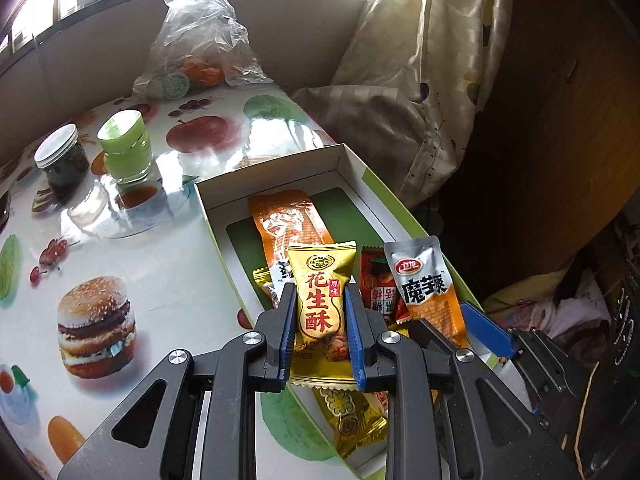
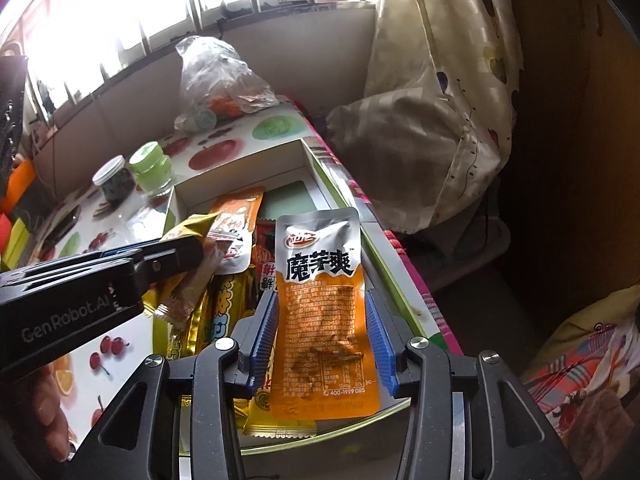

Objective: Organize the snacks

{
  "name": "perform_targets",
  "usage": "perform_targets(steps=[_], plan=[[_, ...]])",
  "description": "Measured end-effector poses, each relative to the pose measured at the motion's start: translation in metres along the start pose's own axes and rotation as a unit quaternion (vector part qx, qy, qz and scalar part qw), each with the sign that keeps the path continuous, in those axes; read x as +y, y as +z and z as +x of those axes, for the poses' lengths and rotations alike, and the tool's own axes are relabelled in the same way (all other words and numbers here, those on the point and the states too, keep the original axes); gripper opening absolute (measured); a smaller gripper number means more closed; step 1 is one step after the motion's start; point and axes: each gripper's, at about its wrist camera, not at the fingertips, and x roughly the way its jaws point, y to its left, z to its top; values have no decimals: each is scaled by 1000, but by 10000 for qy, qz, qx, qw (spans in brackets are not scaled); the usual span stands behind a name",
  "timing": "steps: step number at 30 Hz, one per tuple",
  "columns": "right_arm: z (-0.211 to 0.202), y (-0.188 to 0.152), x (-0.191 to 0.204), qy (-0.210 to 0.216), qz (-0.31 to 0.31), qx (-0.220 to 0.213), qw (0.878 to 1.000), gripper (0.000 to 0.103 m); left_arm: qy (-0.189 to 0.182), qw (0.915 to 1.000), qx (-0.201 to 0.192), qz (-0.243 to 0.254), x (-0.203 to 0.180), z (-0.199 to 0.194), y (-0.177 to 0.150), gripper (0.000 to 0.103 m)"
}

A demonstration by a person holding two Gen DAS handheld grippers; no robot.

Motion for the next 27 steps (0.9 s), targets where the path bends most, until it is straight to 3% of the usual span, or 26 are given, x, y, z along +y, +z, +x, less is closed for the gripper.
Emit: perform_targets(steps=[8, 11, 27], plan=[[-1, 0, 2, -49, 15, -32, 10000, 47, -162, 9998, 84, 2, -5, 4, 1, 32], [-3, -1, 3, -111, -18, -80, 9999, 49, -225, 9997, 47, 8, -5, 1, 1, 42], [-35, -14, 2, -225, 111, -311, 9992, 54, -205, 9991, -273, 256, -9, -38, -14, 48]])
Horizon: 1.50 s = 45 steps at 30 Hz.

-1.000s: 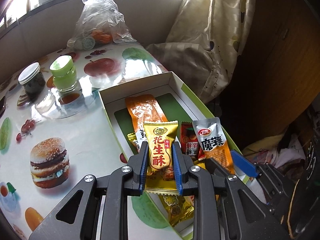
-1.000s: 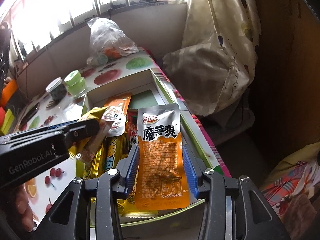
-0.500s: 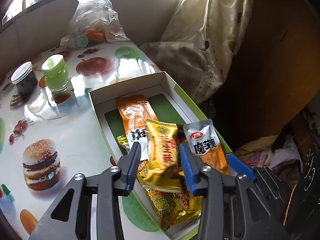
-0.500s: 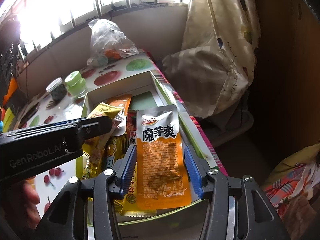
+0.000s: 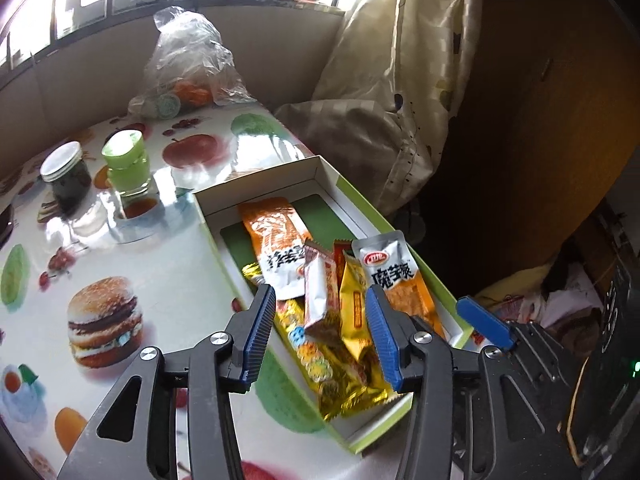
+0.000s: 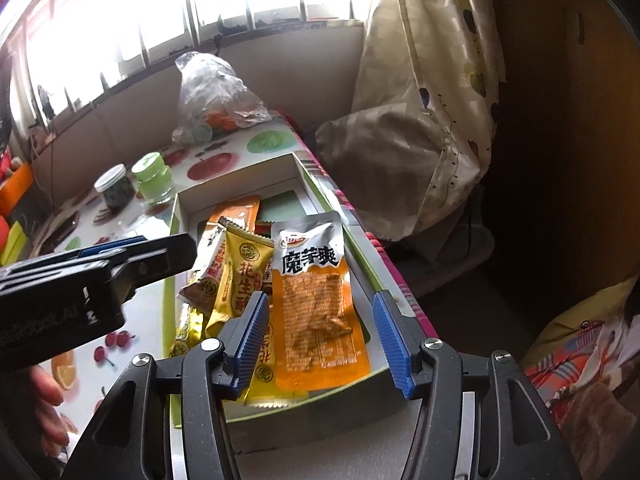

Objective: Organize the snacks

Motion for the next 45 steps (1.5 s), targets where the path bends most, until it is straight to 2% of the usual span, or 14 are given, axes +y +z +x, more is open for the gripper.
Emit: perform_targets(steps=[9, 22, 26, 35, 45], plan=[[-23, -18, 10, -43, -20, -51, 10000, 55, 307, 9994, -139, 121, 9, -27, -32, 48], [-33, -59, 24, -84, -63, 159, 9998, 55, 683, 9975, 80, 146, 23, -38, -91, 48], [-32, -70, 28, -65, -117, 267, 9996, 55, 665, 9977, 135, 50, 30, -41, -106, 48], [-33, -92, 40, -104, -282, 290, 9991, 55, 743, 9967, 318, -45, 40, -35, -130, 48], [-31, -100, 46, -227, -425, 272, 9985, 58, 802, 9963, 292, -14, 40, -32, -137, 48]])
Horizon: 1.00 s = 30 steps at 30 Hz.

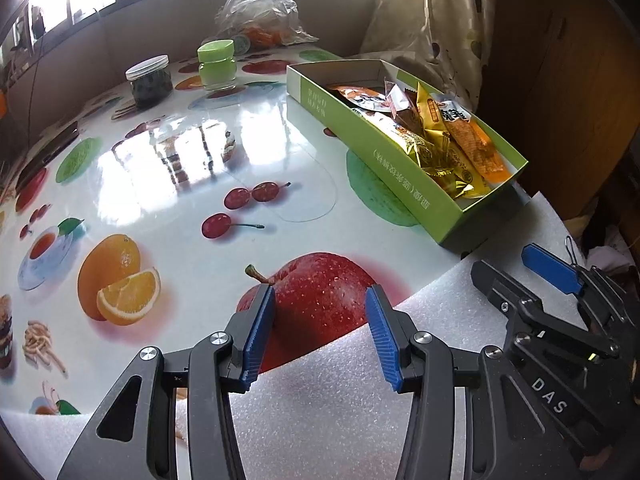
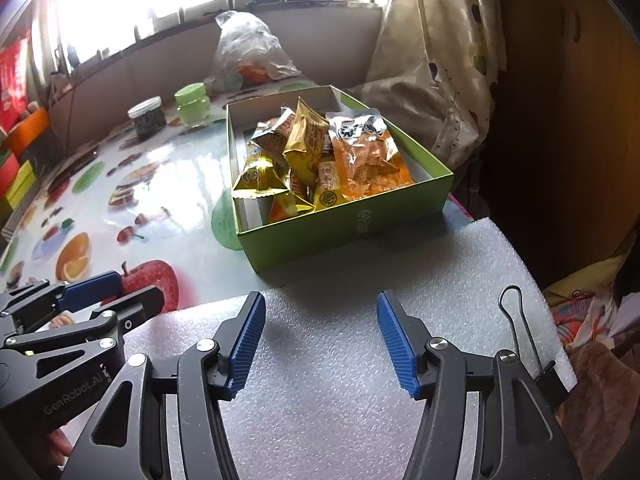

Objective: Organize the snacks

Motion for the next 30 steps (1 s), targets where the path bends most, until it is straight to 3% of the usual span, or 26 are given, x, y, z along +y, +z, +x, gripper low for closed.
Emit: perform_targets(steps=[30], plan=[[-1, -4, 3, -198, -36, -124, 9997, 59, -31, 9998, -162, -131, 3, -2, -3, 49]])
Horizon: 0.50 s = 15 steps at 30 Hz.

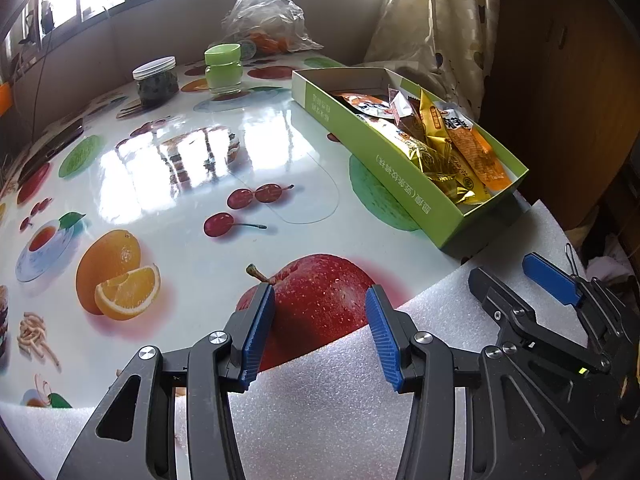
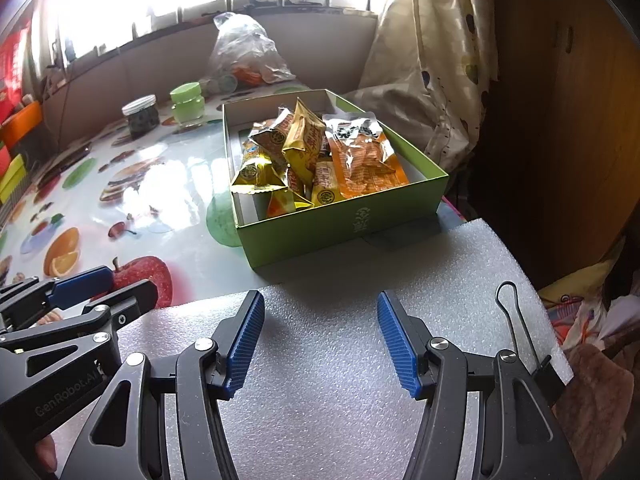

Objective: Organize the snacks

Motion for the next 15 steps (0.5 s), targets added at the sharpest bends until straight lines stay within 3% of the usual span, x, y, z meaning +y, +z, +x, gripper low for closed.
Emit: perform_targets(steps=[15], plan=[[0, 0, -1, 0, 7, -11, 10000, 59, 14, 10000, 2, 14, 1, -1, 0, 49]])
